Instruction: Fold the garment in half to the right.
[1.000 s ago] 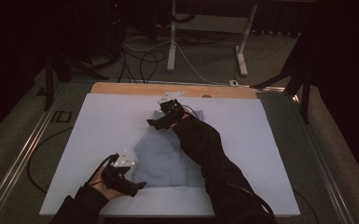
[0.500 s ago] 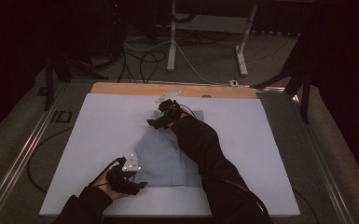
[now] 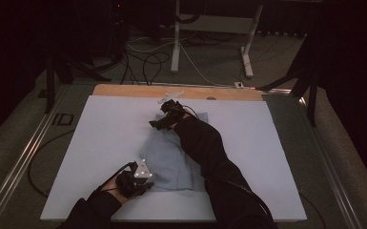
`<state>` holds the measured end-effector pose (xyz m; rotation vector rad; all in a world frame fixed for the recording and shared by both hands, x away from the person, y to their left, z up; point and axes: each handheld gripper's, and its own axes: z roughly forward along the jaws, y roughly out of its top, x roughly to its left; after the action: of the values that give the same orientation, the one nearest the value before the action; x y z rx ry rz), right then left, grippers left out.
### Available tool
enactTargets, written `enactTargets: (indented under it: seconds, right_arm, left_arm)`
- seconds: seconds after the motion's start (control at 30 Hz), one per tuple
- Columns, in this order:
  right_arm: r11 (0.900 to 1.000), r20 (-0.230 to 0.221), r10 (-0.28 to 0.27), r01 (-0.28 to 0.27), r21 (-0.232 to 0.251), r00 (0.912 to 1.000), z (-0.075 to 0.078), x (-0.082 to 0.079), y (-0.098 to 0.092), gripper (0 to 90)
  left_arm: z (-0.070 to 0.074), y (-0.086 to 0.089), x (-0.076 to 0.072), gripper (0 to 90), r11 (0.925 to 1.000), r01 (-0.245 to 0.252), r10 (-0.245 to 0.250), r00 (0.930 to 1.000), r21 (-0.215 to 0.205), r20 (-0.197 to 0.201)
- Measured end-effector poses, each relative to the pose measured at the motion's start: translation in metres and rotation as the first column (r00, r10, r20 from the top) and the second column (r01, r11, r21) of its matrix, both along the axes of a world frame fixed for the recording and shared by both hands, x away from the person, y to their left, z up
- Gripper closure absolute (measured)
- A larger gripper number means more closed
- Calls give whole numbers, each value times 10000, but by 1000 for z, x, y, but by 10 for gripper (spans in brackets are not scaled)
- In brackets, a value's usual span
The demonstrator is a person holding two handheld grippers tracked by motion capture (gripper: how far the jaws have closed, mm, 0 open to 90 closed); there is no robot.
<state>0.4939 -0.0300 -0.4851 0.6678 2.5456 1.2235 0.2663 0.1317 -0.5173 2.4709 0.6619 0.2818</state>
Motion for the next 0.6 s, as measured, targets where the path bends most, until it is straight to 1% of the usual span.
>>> enactTargets:
  seconds: [0.03,0.1,0.2,0.3,0.37,0.43,0.47,0.5,0.53,0.6]
  right_arm:
    - [10000,-9,-1,1,25,10000,0,1,1,91]
    - [10000,44,-32,32,29,10000,1,3,2,91]
    - [9994,-127,-333,335,104,9994,1,6,3,91]
    - [9977,-460,-657,665,159,9968,-1,10,6,91]
    - [9975,-661,-694,701,85,9954,-3,12,9,91]
    - [9967,-788,-810,805,-98,9936,-4,13,13,91]
    - [9967,-788,-810,805,-98,9936,-4,13,13,91]
    - [9939,-1082,-1106,1101,-107,9880,-5,17,15,90]
    - [9925,-1135,-1225,1224,-78,9860,-6,18,16,89]
    - [9847,-1389,-1741,1737,-152,9749,-7,23,18,89]
  left_arm:
    - [1,1,1,856,9999,-12,11,10000,-129,-61]
    - [2,2,2,863,9997,-18,16,10000,-224,-55]
    - [3,2,2,865,9995,39,-38,10000,-306,15]
    - [3,3,1,867,9991,102,-97,9999,-414,126]
    - [3,3,0,867,9989,167,-157,9996,-427,243]
    - [3,4,0,868,9987,133,-118,9995,-490,302]
    - [3,4,0,868,9987,133,-118,9995,-490,302]
    - [3,3,0,868,9987,91,-73,9993,-504,361]
    - [4,4,0,867,9984,59,-41,9995,-566,309]
    - [4,4,0,868,9981,37,-21,9996,-618,264]
